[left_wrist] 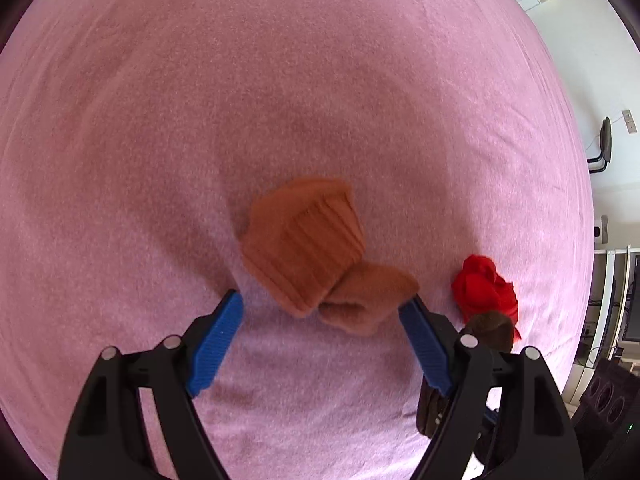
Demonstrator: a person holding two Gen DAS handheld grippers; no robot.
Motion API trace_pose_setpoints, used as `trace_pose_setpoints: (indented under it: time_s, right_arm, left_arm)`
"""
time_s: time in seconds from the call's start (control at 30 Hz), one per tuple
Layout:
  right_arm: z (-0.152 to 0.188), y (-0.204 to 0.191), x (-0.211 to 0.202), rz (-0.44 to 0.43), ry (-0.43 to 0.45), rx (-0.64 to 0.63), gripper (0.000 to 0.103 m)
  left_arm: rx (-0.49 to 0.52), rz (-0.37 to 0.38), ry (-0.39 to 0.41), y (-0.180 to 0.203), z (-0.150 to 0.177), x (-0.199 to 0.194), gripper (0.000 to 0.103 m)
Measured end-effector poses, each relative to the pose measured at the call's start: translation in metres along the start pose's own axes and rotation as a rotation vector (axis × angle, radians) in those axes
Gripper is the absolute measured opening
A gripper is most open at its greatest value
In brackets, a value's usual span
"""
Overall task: Collect trash
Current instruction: 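Grasp the rust-brown sock with the left tool while the right tool grasps the lettered brown sock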
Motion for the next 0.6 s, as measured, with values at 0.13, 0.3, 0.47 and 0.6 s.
trace_pose_setpoints:
  time_s: [0.13,0.3,0.47,0.6]
  right_arm:
    - [-0.001,-0.004,0.002,-0.001,-0.004,-0.013,0.008]
    - [0.001,-0.007,-0.005,-0.018,-0.001,-0.024,0.008]
    - [0.009,-0.011,-0.015,-0.023,0.006,-0.038,0.008]
    - [0.029,-0.01,-0.033,-0.023,0.016,-0.036,0.008]
  left_arm:
    - [-0.011,-0.076,-0.003,-0.003,-0.013,0.01,0.053]
    - [-0.004,-0.062,0.008,-0.016,-0.009,0.0,0.031]
    - [0.043,-0.032,-0.004,-0.021,0.021,-0.016,0.029]
    - [0.092,-0.029,-0.041,-0.018,0.063,-0.029,0.029]
Point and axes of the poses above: each gripper's, at about its wrist camera, not at the fingertips, and x roughly the way its jaws point, y to its right, z to its underside, the point moved 6 cm from there along x, roughly the way its jaws point, and after that the axes turned 5 degrees about y, right-handed, at the moved point
